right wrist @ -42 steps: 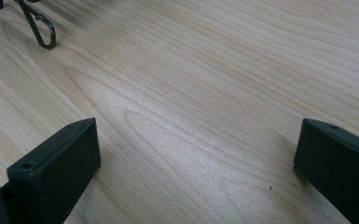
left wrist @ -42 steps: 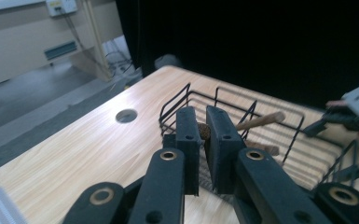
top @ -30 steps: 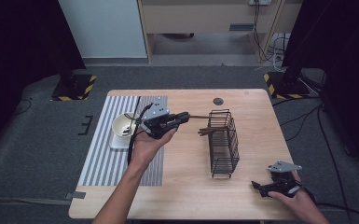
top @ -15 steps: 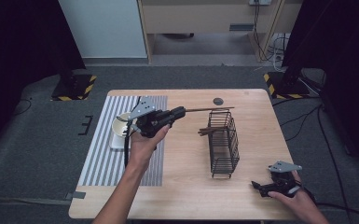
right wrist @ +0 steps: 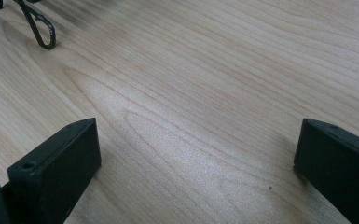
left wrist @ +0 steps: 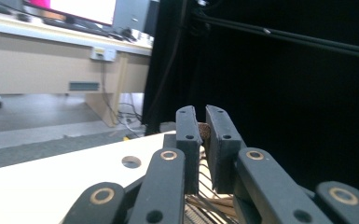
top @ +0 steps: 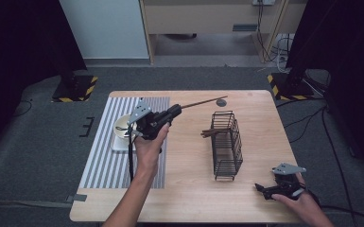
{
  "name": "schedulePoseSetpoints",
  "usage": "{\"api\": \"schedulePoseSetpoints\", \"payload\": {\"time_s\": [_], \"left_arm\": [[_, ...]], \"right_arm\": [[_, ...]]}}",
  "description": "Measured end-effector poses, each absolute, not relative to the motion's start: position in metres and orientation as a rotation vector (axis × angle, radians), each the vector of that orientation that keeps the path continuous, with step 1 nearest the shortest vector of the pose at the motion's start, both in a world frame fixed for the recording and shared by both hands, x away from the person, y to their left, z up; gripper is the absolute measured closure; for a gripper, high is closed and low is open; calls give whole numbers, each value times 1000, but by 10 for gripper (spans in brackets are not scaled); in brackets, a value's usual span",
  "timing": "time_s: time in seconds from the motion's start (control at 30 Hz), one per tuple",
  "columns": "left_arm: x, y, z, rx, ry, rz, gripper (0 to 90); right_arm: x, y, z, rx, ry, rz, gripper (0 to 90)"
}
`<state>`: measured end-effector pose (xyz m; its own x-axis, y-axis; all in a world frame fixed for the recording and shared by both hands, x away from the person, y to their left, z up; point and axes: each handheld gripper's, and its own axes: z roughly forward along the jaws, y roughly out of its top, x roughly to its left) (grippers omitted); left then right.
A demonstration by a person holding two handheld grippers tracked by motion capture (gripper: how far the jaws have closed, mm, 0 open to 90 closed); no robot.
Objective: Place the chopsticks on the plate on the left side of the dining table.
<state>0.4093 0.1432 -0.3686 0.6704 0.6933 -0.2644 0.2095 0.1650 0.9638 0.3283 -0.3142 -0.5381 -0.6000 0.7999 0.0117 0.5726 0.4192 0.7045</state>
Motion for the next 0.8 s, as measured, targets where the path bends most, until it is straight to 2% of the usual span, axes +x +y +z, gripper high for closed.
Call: {"api": "schedulePoseSetpoints", "payload": {"time_s": [0.8], "left_arm": [[405, 175, -404, 1344, 954, 440, 839]], "right_arm": [[331, -314, -538, 1184, 2345, 975, 2]]}}
